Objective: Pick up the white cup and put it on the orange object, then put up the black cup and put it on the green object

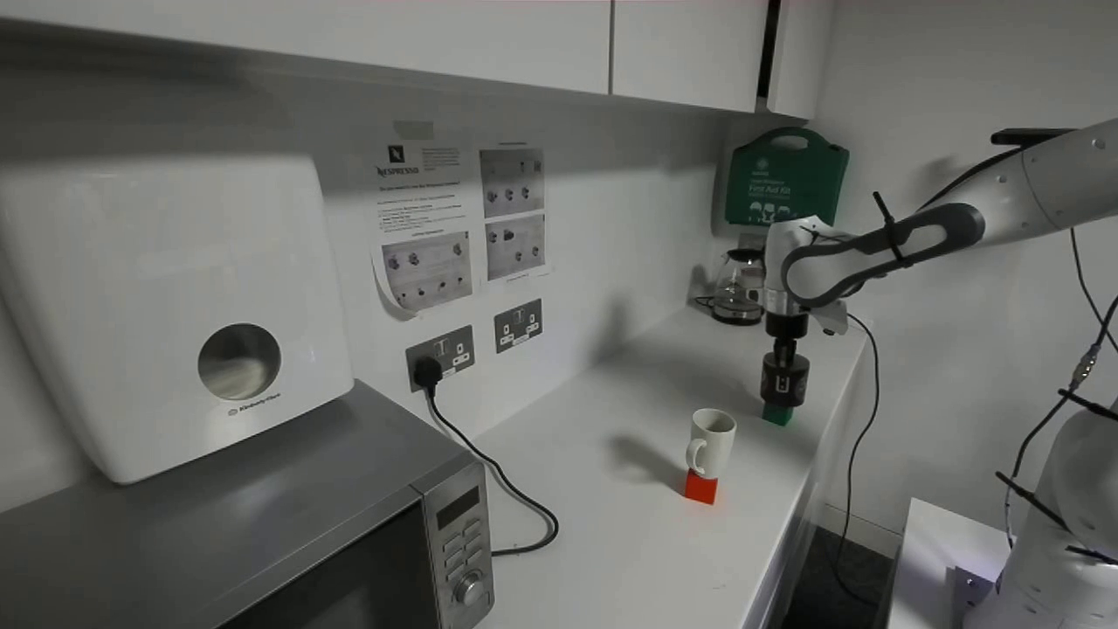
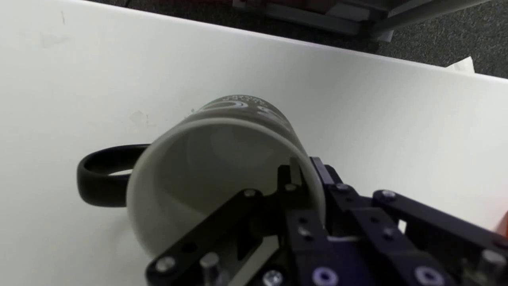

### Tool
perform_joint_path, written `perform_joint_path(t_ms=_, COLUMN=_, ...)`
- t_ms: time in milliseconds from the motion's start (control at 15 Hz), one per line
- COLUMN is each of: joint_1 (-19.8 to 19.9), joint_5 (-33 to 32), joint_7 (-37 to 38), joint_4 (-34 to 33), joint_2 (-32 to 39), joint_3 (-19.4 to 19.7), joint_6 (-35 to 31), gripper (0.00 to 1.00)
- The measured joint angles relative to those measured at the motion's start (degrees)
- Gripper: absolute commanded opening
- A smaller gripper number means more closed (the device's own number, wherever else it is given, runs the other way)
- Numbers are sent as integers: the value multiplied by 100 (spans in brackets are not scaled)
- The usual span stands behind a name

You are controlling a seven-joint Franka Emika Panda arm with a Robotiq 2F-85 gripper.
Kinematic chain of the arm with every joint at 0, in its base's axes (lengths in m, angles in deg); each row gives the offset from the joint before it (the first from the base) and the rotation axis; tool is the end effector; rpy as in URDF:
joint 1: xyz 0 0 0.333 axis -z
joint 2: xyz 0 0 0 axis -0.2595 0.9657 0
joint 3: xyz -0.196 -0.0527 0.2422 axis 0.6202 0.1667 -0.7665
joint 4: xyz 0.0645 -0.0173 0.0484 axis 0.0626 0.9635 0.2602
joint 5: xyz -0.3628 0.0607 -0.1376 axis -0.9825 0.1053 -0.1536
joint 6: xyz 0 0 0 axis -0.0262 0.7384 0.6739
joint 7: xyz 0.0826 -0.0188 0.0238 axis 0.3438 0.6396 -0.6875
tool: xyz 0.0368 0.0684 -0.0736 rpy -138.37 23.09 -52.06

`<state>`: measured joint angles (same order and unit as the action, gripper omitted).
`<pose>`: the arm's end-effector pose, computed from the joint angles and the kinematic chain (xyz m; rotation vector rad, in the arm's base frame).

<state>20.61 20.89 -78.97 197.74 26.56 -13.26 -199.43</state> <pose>0.4361 -0.1342 0.4075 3.0887 0.3268 -0.1304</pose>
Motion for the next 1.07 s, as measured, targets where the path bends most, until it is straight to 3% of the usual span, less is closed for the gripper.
perform_joint_path(t_ms=1067, joint_1=35, joint_5=-122, joint_7=108, joint_4=70, joint_2=-58, joint_3=-35, joint_6=103, gripper=2)
